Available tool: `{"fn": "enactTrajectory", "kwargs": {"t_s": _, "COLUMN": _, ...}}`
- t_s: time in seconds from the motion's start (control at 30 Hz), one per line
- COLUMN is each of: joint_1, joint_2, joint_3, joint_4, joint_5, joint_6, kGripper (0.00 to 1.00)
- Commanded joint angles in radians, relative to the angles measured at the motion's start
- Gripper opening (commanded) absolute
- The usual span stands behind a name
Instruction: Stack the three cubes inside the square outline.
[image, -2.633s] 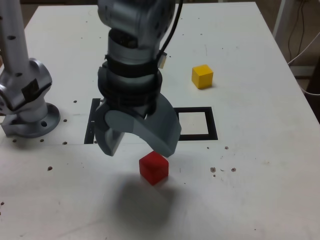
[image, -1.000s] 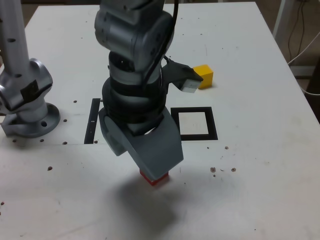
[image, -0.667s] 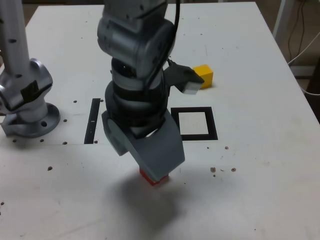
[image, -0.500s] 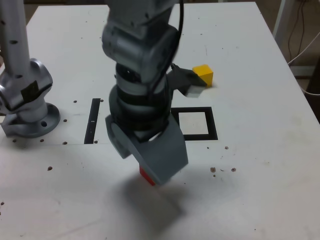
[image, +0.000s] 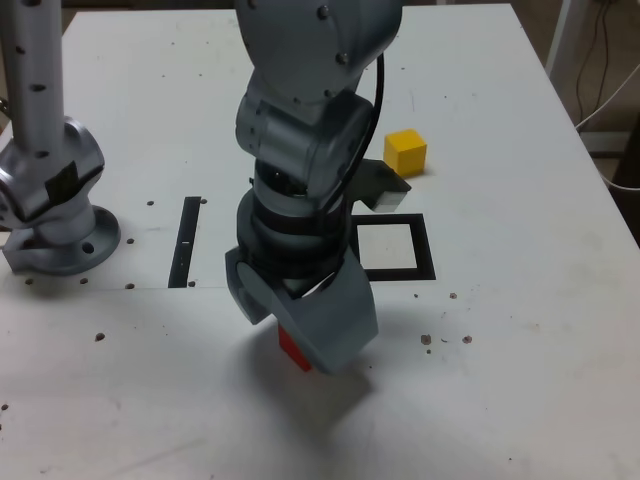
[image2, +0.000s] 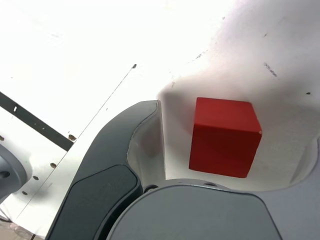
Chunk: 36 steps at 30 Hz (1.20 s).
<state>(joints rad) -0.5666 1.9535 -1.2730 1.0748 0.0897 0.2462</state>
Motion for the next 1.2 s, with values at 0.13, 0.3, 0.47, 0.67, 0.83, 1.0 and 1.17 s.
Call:
{"fn": "enactTrajectory", "kwargs": {"t_s": 0.13, "joint_1": 0.002, "joint_2": 0.017, "joint_3": 0.003, "joint_4": -0.019, "joint_5": -0.003, "joint_6": 0.004, "kGripper": 0.94}}
{"fn": "enactTrajectory", "kwargs": {"t_s": 0.3, "joint_1": 0.002, "joint_2": 0.032, "joint_3": 0.01, "joint_4": -0.033, "joint_5": -0.011, "joint_6": 0.0, "kGripper": 0.85}}
{"fn": "enactTrajectory", "kwargs": {"t_s": 0.47, "joint_1": 0.002, "joint_2": 0.037, "joint_3": 0.015, "joint_4": -0.034, "joint_5": -0.005, "joint_6": -0.025, "kGripper": 0.65}}
{"fn": "enactTrajectory", "kwargs": {"t_s": 0.67, "joint_1": -0.001, "joint_2": 0.034, "joint_3": 0.014, "joint_4": -0.033, "joint_5": 0.016, "joint_6": -0.045, "kGripper": 0.41}}
{"fn": "enactTrajectory", "kwargs": {"t_s": 0.83, "joint_1": -0.002, "joint_2": 0.033, "joint_3": 0.016, "joint_4": -0.03, "joint_5": 0.018, "joint_6": -0.045, "kGripper": 0.38}}
{"fn": "enactTrajectory", "kwargs": {"t_s": 1.0, "joint_1": -0.002, "joint_2": 0.034, "joint_3": 0.016, "joint_4": -0.029, "joint_5": 0.017, "joint_6": -0.045, "kGripper": 0.38}}
{"fn": "enactTrajectory", "kwargs": {"t_s": 1.17, "joint_1": -0.002, "joint_2": 0.033, "joint_3": 0.012, "joint_4": -0.027, "joint_5": 0.017, "joint_6": -0.045, "kGripper": 0.38}}
